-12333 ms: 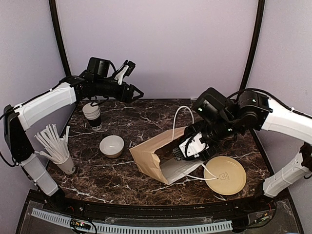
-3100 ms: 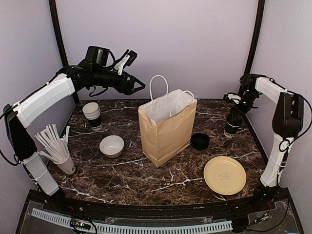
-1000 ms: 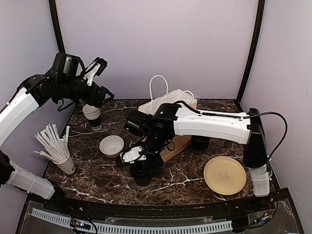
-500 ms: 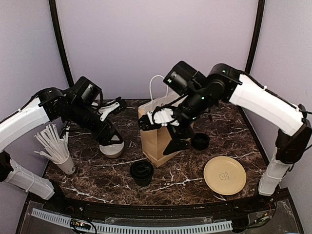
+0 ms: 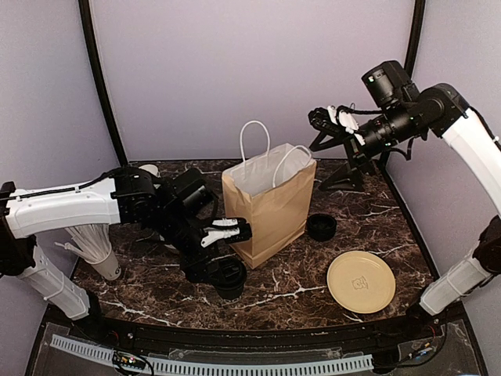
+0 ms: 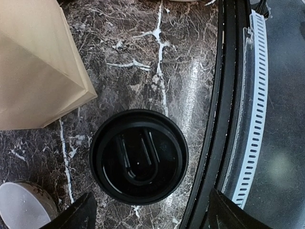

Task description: Pack the takeout coffee

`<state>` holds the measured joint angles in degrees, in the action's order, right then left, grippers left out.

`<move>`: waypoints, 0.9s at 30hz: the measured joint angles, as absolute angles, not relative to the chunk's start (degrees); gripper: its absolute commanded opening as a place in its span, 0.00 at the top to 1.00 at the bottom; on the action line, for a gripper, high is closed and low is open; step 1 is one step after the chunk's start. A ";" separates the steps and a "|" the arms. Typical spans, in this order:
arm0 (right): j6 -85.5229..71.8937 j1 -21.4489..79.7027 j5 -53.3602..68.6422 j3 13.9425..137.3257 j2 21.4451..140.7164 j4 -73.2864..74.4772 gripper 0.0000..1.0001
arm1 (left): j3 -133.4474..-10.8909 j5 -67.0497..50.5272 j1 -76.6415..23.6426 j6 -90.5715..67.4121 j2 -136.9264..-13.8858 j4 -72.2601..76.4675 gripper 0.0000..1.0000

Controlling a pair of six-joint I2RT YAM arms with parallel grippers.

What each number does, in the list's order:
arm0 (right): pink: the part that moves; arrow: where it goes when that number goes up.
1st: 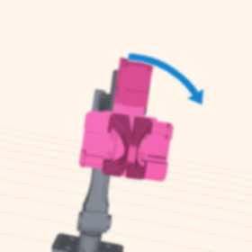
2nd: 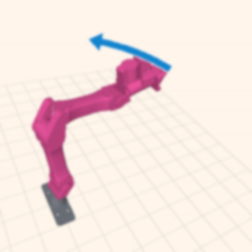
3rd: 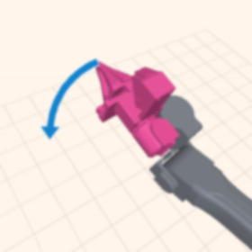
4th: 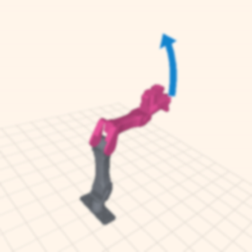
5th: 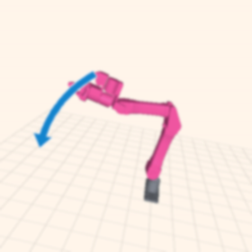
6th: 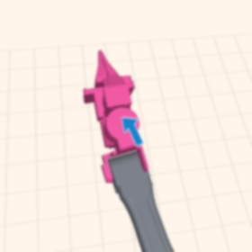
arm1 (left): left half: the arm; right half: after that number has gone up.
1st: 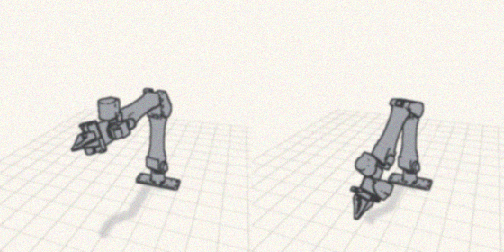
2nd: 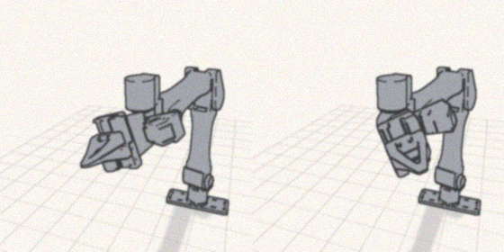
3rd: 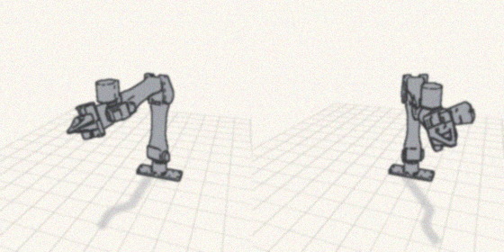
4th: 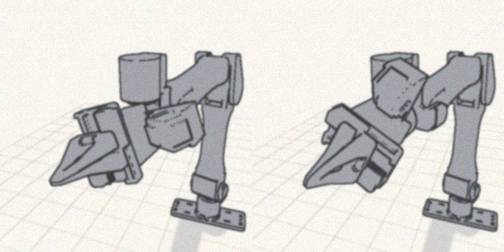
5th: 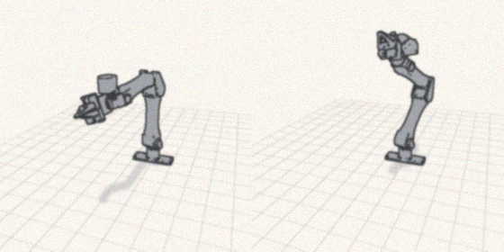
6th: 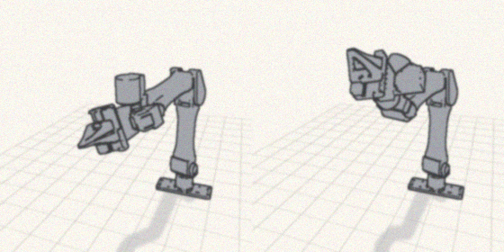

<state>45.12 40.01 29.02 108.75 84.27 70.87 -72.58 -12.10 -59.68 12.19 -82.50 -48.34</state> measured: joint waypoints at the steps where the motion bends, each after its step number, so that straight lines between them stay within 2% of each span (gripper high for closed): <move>1: 44.99 39.22 29.39 108.01 83.40 70.54 0.01 | -72.58 -11.42 -60.23 12.64 -83.48 -48.18 0.16; 24: 44.27 34.94 30.20 100.99 80.99 67.26 0.01 | -77.01 -7.66 -62.15 17.41 -94.39 -47.77 0.16; 27: 44.27 34.83 30.20 100.95 80.93 67.24 0.01 | -77.10 -7.16 -62.22 17.50 -94.39 -48.10 0.18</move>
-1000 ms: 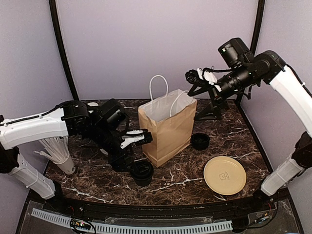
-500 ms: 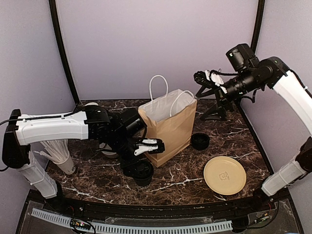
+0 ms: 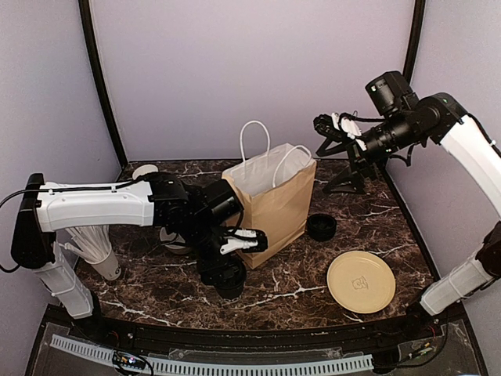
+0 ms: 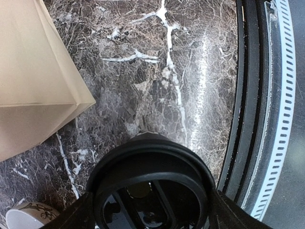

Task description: Pack the takeout coffee

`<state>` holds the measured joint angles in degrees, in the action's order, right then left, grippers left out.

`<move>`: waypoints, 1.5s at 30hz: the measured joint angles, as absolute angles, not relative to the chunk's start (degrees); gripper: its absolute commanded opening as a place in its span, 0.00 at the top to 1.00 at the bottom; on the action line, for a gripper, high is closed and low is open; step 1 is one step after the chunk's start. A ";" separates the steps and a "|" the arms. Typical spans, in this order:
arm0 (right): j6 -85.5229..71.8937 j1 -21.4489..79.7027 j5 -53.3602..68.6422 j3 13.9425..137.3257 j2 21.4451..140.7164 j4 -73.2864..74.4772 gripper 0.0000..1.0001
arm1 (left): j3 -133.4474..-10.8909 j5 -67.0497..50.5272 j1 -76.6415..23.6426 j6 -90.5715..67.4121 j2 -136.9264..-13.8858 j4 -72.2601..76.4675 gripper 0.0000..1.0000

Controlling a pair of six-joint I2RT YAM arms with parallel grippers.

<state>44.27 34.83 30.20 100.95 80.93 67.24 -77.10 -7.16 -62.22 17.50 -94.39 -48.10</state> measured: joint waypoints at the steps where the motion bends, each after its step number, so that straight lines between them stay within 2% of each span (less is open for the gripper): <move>1: 44.27 34.81 30.20 100.90 80.93 67.22 0.01 | -77.10 -6.81 -62.26 17.61 -94.39 -48.12 0.19; 9: 44.18 34.30 29.67 102.06 81.28 66.98 0.01 | -77.65 -5.28 -62.28 17.96 -94.54 -49.23 0.28; 16: 42.76 28.45 31.81 114.37 85.69 65.47 0.01 | -79.48 -5.08 -62.26 17.89 -94.04 -51.20 0.31; 22: 37.80 26.98 30.98 120.86 92.01 56.99 0.01 | -79.59 -5.56 -62.26 16.78 -89.60 -52.21 0.32; 27: 37.65 27.05 28.42 124.16 102.50 53.41 0.06 | -79.59 -5.58 -62.26 14.50 -83.70 -52.47 0.33; 32: 39.81 27.22 27.99 129.08 112.77 56.27 0.08 | -78.94 -5.17 -62.26 12.47 -78.74 -52.36 0.32; 40: 41.78 30.81 24.38 128.03 113.84 56.93 0.14 | -75.07 -3.95 -62.26 10.02 -73.87 -52.29 0.33; 45: 43.03 34.37 23.03 132.60 117.47 57.10 0.20 | -74.39 -3.73 -62.26 9.19 -73.03 -51.88 0.34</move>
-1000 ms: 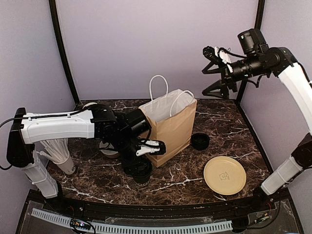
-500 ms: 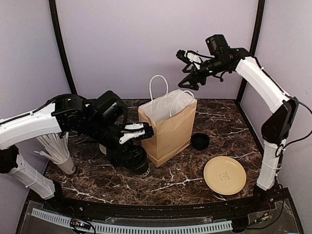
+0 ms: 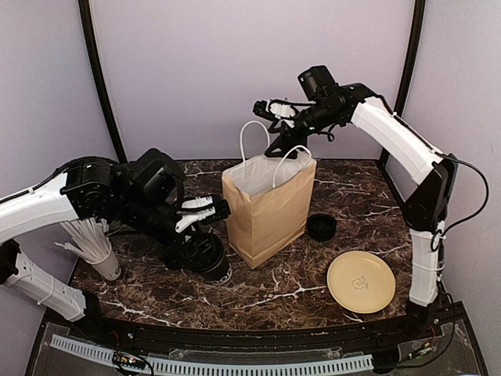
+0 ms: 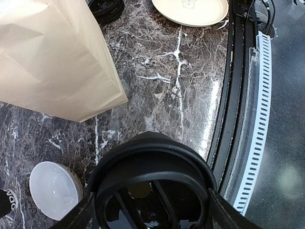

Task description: Pack the takeout coffee

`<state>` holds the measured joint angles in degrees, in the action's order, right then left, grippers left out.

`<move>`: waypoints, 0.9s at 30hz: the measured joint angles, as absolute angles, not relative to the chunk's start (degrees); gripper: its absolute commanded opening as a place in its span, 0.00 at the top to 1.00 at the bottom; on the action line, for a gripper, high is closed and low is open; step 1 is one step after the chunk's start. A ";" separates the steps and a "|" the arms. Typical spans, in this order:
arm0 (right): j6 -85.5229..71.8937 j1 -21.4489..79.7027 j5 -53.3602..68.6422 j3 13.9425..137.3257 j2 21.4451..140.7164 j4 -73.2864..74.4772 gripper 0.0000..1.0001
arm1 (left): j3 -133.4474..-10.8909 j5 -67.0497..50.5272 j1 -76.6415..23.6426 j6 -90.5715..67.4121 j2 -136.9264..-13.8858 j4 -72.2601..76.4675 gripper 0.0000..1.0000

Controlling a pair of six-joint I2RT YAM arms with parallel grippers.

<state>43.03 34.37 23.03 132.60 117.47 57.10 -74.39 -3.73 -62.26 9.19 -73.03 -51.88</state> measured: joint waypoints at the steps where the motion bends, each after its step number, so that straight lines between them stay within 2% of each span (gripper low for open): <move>1: 43.29 34.92 22.76 133.40 118.45 57.04 0.21 | -74.28 -3.73 -62.26 9.04 -72.75 -51.77 0.34; 4: 44.53 36.18 22.04 133.93 120.51 57.23 0.26 | -73.87 -3.70 -62.26 8.54 -71.70 -51.29 0.35; 6: 45.67 36.77 21.54 133.93 121.56 57.98 0.33 | -73.63 -3.60 -62.26 8.23 -70.78 -51.05 0.35; 7: 46.46 36.84 21.39 133.93 121.78 58.41 0.39 | -73.54 -3.57 -62.26 8.12 -70.41 -50.94 0.35; 13: 49.82 37.15 20.91 133.93 121.64 60.73 0.87 | -72.69 -3.53 -62.26 7.53 -68.73 -50.63 0.35; 16: 50.17 37.17 20.71 133.91 121.36 60.93 1.00 | -72.64 -3.05 -62.26 7.40 -68.40 -50.63 0.36; 21: 49.10 38.70 18.41 130.28 118.08 60.66 1.00 | -75.00 2.33 -62.26 7.38 -67.68 -51.57 0.36; 27: 44.62 43.57 11.60 124.53 112.95 59.35 1.00 | -86.96 9.30 -62.26 8.43 -66.28 -53.71 0.37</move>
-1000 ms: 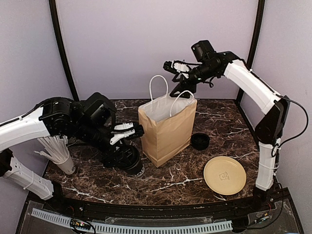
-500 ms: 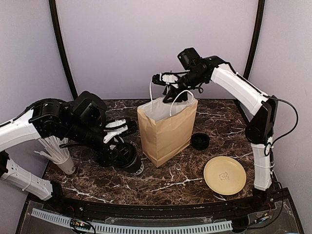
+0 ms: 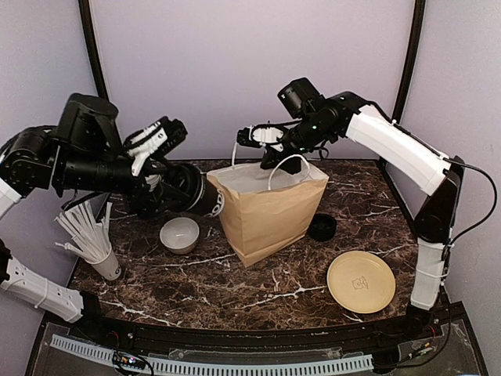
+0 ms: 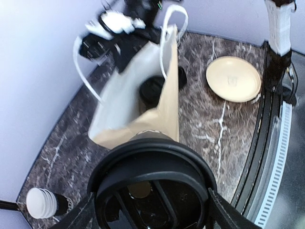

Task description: Pack the takeout coffee

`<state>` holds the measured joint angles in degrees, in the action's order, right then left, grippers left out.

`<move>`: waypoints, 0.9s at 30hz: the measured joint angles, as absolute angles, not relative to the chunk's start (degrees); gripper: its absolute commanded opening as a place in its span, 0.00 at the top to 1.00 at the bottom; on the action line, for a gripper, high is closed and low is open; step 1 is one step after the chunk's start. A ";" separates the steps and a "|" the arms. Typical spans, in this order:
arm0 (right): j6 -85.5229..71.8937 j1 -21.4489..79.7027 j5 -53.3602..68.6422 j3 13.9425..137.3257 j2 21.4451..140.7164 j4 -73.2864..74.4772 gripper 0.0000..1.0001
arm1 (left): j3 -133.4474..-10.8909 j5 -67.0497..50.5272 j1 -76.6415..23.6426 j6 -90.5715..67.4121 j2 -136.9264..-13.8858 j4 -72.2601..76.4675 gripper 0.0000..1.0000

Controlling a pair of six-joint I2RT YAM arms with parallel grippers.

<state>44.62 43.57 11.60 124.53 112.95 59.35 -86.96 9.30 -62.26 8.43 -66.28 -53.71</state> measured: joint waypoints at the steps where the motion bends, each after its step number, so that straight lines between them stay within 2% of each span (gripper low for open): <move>1: 43.83 44.38 10.66 123.13 111.92 59.09 1.00 | -89.38 9.82 -62.26 8.69 -65.87 -53.71 0.37; 8: 37.67 47.31 7.44 117.43 107.90 58.52 1.00 | -99.81 7.60 -62.26 11.16 -64.31 -53.30 0.38; 14: 32.21 47.37 8.75 116.31 105.45 58.37 1.00 | -104.75 4.32 -62.26 13.54 -70.98 -53.28 0.40; 15: 31.40 47.35 9.30 116.27 105.08 58.35 0.98 | -104.75 4.01 -62.26 13.93 -72.44 -53.25 0.40; 18: 29.41 47.37 10.79 116.20 104.05 58.43 0.80 | -104.03 3.79 -62.26 14.90 -76.42 -53.25 0.40; 19: 28.88 47.37 11.35 116.20 103.79 58.48 0.78 | -103.37 3.68 -62.26 15.14 -77.25 -53.19 0.40; 27: 27.11 47.37 14.00 115.48 102.35 58.28 0.87 | -101.38 4.21 -62.26 15.99 -78.11 -52.27 0.41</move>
